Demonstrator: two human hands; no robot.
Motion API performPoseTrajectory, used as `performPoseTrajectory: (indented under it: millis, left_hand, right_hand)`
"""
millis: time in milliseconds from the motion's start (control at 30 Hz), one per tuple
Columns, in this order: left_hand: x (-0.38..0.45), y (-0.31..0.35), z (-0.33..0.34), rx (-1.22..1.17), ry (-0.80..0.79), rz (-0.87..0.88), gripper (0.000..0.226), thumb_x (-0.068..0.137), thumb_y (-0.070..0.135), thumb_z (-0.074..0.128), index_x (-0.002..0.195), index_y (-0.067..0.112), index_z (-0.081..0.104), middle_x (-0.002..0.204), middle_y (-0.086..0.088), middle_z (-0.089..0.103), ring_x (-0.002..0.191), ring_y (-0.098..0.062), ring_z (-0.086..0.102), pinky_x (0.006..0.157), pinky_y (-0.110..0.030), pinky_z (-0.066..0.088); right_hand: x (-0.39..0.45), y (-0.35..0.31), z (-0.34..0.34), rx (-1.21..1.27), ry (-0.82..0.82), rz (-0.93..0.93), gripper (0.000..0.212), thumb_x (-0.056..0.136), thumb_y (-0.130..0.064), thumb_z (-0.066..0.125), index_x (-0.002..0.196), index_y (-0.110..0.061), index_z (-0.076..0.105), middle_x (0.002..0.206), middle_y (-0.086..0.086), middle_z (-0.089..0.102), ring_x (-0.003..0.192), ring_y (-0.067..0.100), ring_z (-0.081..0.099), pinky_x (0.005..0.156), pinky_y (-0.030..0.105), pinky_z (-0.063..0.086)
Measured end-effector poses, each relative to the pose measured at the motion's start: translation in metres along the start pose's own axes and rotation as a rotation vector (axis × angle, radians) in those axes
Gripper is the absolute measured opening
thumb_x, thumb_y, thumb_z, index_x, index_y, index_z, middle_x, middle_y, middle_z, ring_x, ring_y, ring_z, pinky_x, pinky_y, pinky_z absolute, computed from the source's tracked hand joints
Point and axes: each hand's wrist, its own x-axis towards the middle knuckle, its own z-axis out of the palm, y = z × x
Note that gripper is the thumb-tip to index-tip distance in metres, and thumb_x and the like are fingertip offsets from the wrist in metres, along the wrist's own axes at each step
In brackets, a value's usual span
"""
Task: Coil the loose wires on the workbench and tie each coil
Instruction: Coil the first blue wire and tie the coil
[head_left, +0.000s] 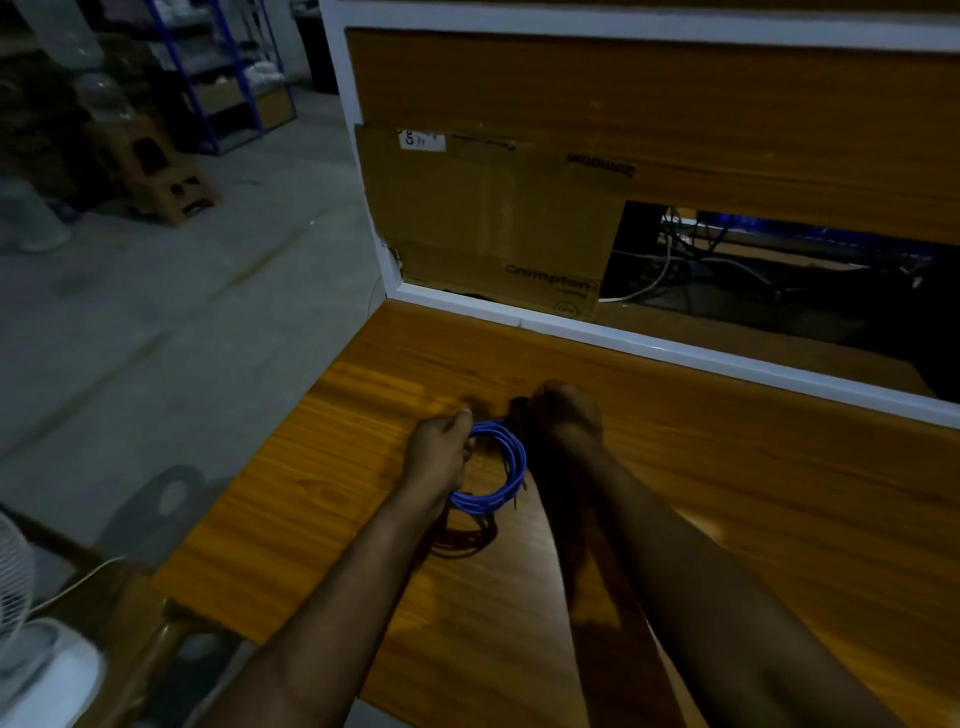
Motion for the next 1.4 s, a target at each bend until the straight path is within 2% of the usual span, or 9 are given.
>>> performPoseTrajectory:
  millis: [133,300,500,600,700,933,1067,1167,1400]
  left_hand:
    - [-0.001,0.004,0.001,-0.077,-0.03,-0.012,0.042,0.103,0.034,0.049,0.069,0.009,0.052,0.05,0.002,0.037,0.039,-0.01,0.027,0.042,-0.023,0.021]
    - [-0.009,0.014,-0.003,-0.103,-0.084,-0.018,0.043,0.104,0.034,0.046,0.071,0.008,0.053,0.052,-0.001,0.045,0.041,-0.012,0.036,0.04,-0.024,0.029]
    - [-0.026,0.024,-0.001,-0.201,-0.175,-0.051,0.044,0.105,0.033,0.045,0.072,0.005,0.054,0.052,-0.006,0.055,0.037,-0.014,0.043,0.039,-0.025,0.04]
    - [-0.036,0.026,-0.002,-0.184,-0.189,-0.044,0.045,0.105,0.037,0.044,0.072,0.007,0.055,0.053,-0.005,0.055,0.037,-0.011,0.043,0.036,-0.022,0.037]
    - [-0.046,0.024,-0.006,-0.106,-0.198,-0.043,0.047,0.103,0.044,0.044,0.071,0.012,0.054,0.052,0.001,0.052,0.037,-0.008,0.038,0.035,-0.021,0.028]
    - [-0.076,0.015,-0.012,0.042,-0.312,0.014,0.049,0.103,0.044,0.043,0.065,0.015,0.05,0.046,0.005,0.043,0.038,-0.009,0.031,0.04,-0.02,0.025]
    - [-0.093,0.012,-0.006,0.044,-0.471,-0.044,0.05,0.103,0.045,0.044,0.063,0.014,0.048,0.045,0.005,0.039,0.037,-0.009,0.027,0.039,-0.019,0.022]
    - [-0.109,0.01,-0.001,0.049,-0.61,-0.058,0.051,0.103,0.046,0.041,0.063,0.016,0.047,0.046,0.007,0.036,0.037,-0.008,0.025,0.038,-0.019,0.021]
    - [-0.138,0.019,0.015,0.08,-0.658,0.008,0.05,0.104,0.046,0.04,0.065,0.016,0.048,0.046,0.008,0.038,0.038,-0.007,0.029,0.041,-0.021,0.024]
  right_hand:
    - [0.005,0.004,0.0,0.003,0.062,0.036,0.016,0.091,-0.036,0.067,0.078,-0.028,0.062,0.075,-0.005,0.064,0.067,0.013,0.063,0.051,0.025,0.048]
    - [0.002,0.019,-0.022,0.147,0.033,0.099,0.014,0.095,-0.019,0.064,0.082,-0.022,0.071,0.082,-0.004,0.068,0.077,0.006,0.063,0.055,0.017,0.042]
    - [-0.024,0.022,-0.028,0.244,0.11,0.135,0.007,0.093,-0.026,0.066,0.087,-0.023,0.067,0.084,-0.005,0.066,0.08,0.009,0.063,0.058,0.02,0.042]
    - [-0.042,0.018,-0.04,0.225,0.167,0.111,0.011,0.094,-0.021,0.064,0.086,-0.027,0.062,0.084,-0.011,0.062,0.079,0.003,0.06,0.058,0.018,0.042]
    - [-0.061,0.017,-0.057,0.195,0.232,0.048,0.016,0.095,-0.014,0.063,0.091,-0.03,0.061,0.088,-0.012,0.061,0.082,0.003,0.062,0.064,0.02,0.054]
    - [-0.114,0.011,-0.086,0.151,0.279,0.005,0.003,0.097,-0.025,0.06,0.095,-0.026,0.062,0.093,-0.005,0.067,0.081,0.007,0.068,0.059,0.02,0.055]
    - [-0.151,0.008,-0.1,-0.006,0.329,-0.034,0.011,0.1,-0.028,0.055,0.09,-0.026,0.059,0.082,-0.003,0.068,0.071,0.011,0.069,0.058,0.031,0.059]
    - [-0.169,0.011,-0.113,-0.288,0.345,-0.007,0.01,0.097,-0.03,0.056,0.099,-0.021,0.06,0.084,-0.001,0.065,0.074,0.016,0.065,0.065,0.039,0.059]
    - [-0.175,0.006,-0.15,-0.69,0.075,0.097,0.015,0.094,-0.022,0.063,0.108,-0.02,0.06,0.092,0.0,0.064,0.08,0.013,0.063,0.072,0.03,0.058]
